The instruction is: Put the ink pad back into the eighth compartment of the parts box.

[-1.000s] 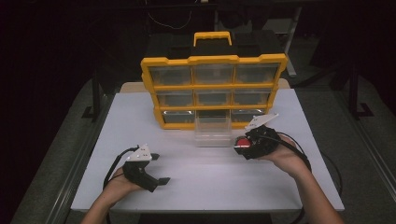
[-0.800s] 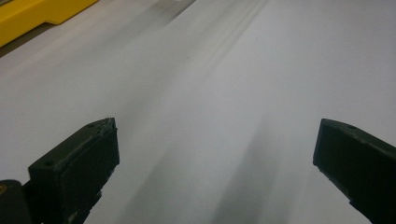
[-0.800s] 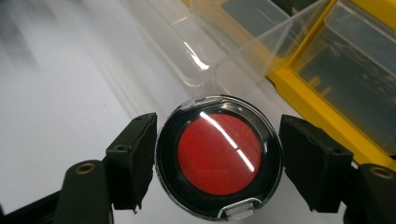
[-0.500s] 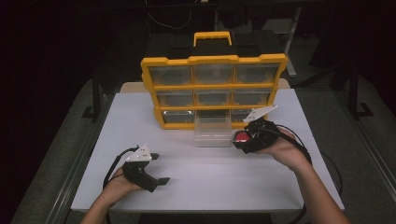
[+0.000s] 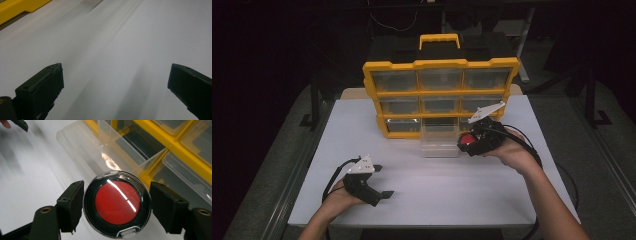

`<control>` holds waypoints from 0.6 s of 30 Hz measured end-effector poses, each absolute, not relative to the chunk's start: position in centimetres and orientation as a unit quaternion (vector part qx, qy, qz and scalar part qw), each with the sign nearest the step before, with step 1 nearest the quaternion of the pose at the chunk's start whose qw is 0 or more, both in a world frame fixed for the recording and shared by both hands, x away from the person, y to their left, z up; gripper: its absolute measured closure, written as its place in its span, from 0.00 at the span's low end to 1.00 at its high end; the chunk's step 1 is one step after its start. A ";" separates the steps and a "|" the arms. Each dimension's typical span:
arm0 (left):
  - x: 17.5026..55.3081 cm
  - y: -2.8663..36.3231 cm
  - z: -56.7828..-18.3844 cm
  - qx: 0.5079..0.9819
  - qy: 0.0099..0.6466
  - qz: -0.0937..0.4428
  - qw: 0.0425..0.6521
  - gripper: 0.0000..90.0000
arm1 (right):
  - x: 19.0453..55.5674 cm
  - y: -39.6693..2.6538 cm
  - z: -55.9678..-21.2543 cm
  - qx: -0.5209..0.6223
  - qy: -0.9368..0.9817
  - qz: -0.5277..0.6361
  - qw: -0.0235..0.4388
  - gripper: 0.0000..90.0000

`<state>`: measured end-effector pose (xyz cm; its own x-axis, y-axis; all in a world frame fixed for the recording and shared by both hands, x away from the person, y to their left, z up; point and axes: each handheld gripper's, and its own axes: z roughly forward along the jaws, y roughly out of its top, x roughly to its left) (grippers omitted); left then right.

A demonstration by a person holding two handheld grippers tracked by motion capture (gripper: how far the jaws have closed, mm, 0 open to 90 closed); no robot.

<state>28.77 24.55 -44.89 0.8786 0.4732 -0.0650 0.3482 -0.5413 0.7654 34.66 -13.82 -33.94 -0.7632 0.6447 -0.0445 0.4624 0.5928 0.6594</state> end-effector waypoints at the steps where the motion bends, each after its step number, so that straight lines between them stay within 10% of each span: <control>1: 28.8 24.6 -44.9 0.875 0.235 0.075 0.418 0.00 | 34.7 -13.7 -33.9 0.314 0.881 0.325 0.139 0.32; 18: 28.8 24.6 -44.6 0.876 0.234 0.080 0.413 0.00 | 36.0 -11.7 -33.0 0.296 0.885 0.333 0.137 0.32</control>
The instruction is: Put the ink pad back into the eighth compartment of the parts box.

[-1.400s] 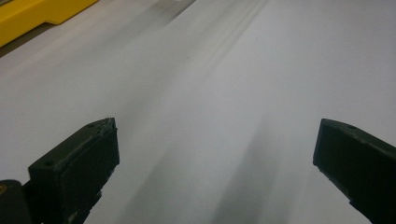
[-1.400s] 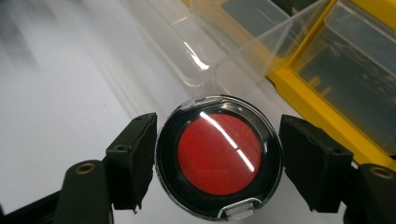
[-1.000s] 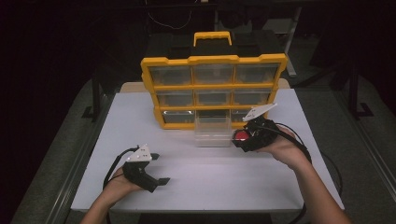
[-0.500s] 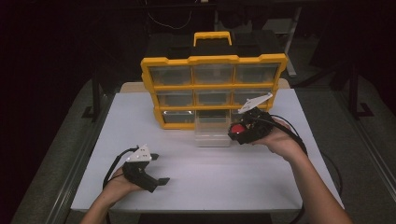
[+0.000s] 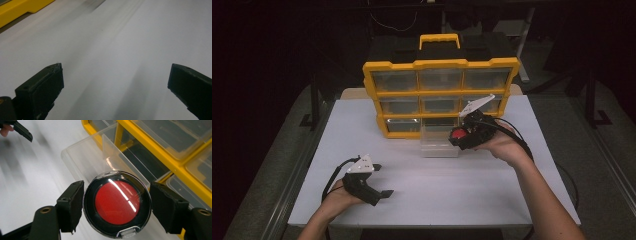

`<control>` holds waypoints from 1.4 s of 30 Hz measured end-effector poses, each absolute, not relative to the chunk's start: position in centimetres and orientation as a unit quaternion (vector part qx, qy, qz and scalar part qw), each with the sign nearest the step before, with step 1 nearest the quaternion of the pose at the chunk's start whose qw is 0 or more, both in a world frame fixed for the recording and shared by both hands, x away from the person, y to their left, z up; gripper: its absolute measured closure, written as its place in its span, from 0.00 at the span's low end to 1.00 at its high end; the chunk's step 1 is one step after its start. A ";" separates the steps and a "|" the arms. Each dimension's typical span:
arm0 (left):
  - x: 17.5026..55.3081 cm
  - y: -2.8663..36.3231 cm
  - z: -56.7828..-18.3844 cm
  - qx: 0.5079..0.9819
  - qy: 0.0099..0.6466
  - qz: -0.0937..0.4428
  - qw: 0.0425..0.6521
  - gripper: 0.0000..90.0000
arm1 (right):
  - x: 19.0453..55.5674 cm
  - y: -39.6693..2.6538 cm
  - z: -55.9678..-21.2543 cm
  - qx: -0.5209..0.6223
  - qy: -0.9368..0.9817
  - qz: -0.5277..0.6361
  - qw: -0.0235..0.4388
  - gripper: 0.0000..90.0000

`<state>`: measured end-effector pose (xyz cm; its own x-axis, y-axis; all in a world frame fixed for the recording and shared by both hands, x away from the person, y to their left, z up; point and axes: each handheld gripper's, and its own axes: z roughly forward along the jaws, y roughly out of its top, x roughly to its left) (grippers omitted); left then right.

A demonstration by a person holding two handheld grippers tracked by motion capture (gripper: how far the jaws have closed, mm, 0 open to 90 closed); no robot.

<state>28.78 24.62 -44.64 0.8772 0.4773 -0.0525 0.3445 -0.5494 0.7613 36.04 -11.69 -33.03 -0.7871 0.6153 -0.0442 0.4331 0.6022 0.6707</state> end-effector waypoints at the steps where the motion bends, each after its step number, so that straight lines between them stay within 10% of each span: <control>1: 28.8 24.6 -44.6 0.876 0.234 0.082 0.413 0.00 | 36.1 -11.6 -33.0 0.296 0.884 0.334 0.136 0.32; 42: 28.8 24.8 -44.8 0.874 0.237 0.079 0.418 0.00 | 38.5 -7.1 -35.3 0.280 0.885 0.349 0.127 0.32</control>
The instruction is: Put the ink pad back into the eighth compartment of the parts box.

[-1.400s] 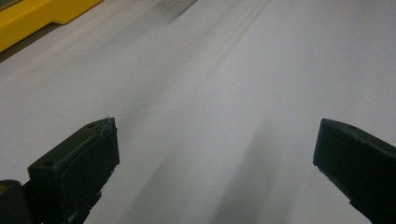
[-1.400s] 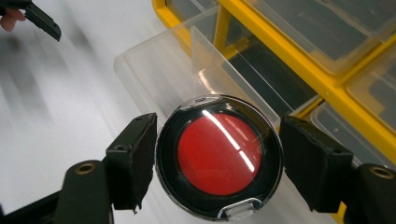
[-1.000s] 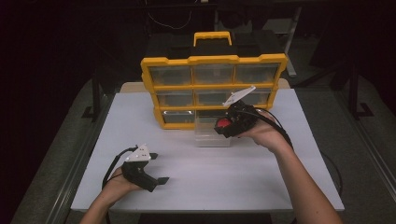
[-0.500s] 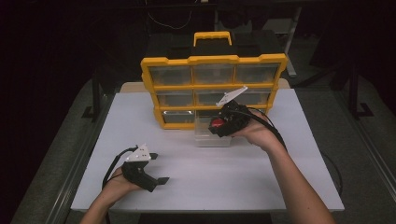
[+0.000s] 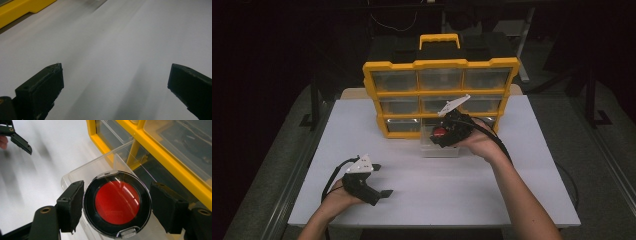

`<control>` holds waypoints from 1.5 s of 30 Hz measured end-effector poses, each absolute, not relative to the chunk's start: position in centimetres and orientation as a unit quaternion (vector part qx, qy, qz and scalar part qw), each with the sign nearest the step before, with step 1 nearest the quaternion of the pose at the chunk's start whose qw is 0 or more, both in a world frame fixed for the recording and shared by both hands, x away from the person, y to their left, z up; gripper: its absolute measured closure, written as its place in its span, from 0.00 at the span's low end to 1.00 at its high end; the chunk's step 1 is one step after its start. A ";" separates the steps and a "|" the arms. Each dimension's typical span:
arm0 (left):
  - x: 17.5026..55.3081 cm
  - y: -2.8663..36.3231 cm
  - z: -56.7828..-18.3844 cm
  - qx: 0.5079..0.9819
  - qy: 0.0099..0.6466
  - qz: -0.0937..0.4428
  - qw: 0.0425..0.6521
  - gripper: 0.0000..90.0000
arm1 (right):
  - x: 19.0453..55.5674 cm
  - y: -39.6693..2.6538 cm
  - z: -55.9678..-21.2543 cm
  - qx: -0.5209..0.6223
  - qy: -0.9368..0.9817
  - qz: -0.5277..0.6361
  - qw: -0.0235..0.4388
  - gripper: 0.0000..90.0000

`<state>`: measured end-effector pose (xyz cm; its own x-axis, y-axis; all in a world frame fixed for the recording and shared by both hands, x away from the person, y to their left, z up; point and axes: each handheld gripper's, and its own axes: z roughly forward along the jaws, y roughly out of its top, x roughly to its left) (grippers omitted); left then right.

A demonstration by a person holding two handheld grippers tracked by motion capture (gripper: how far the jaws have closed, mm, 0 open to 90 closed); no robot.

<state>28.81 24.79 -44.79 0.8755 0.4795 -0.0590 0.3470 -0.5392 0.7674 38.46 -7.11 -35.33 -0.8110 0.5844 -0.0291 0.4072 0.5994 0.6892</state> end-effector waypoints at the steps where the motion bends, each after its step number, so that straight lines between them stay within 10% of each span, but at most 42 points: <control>1: 28.8 24.8 -44.8 0.874 0.237 0.079 0.418 0.00 | 38.5 -7.1 -35.4 0.279 0.885 0.350 0.127 0.32; 45: 29.0 25.0 -44.8 0.872 0.241 0.079 0.418 0.00 | 38.2 -9.5 -34.7 0.296 0.864 0.387 0.129 0.29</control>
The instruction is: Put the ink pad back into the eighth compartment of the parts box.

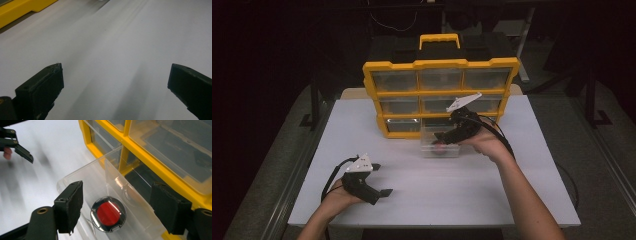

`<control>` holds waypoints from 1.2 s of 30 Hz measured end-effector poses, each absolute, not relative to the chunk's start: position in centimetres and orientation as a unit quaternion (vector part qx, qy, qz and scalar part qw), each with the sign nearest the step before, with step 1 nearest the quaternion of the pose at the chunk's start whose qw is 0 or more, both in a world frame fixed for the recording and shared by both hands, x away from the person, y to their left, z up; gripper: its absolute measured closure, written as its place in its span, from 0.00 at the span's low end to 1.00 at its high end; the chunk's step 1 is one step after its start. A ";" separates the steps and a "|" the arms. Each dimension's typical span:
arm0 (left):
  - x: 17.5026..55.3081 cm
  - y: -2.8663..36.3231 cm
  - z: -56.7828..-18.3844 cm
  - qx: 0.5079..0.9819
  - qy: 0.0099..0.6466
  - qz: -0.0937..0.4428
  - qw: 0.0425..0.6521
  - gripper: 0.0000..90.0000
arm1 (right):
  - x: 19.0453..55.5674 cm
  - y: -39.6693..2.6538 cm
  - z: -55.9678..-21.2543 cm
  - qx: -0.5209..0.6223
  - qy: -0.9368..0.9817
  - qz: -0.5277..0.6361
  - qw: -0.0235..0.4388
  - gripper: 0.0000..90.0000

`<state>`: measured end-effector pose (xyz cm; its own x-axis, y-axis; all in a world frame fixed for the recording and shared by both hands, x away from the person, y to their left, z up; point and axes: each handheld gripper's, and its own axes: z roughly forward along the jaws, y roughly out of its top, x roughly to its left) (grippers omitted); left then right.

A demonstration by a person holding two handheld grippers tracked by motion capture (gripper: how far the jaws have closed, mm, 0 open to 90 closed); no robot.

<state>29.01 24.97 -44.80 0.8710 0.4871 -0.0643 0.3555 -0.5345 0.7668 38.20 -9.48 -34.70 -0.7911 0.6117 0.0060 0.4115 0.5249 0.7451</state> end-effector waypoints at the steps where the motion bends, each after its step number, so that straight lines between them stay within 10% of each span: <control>1: 29.1 25.0 -44.8 0.872 0.241 0.078 0.418 0.00 | 37.9 -9.9 -34.7 0.298 0.861 0.390 0.130 0.29; 36: 29.2 25.7 -45.1 0.871 0.242 0.081 0.420 0.00 | 32.6 -15.7 -38.8 0.326 0.842 0.411 0.122 0.14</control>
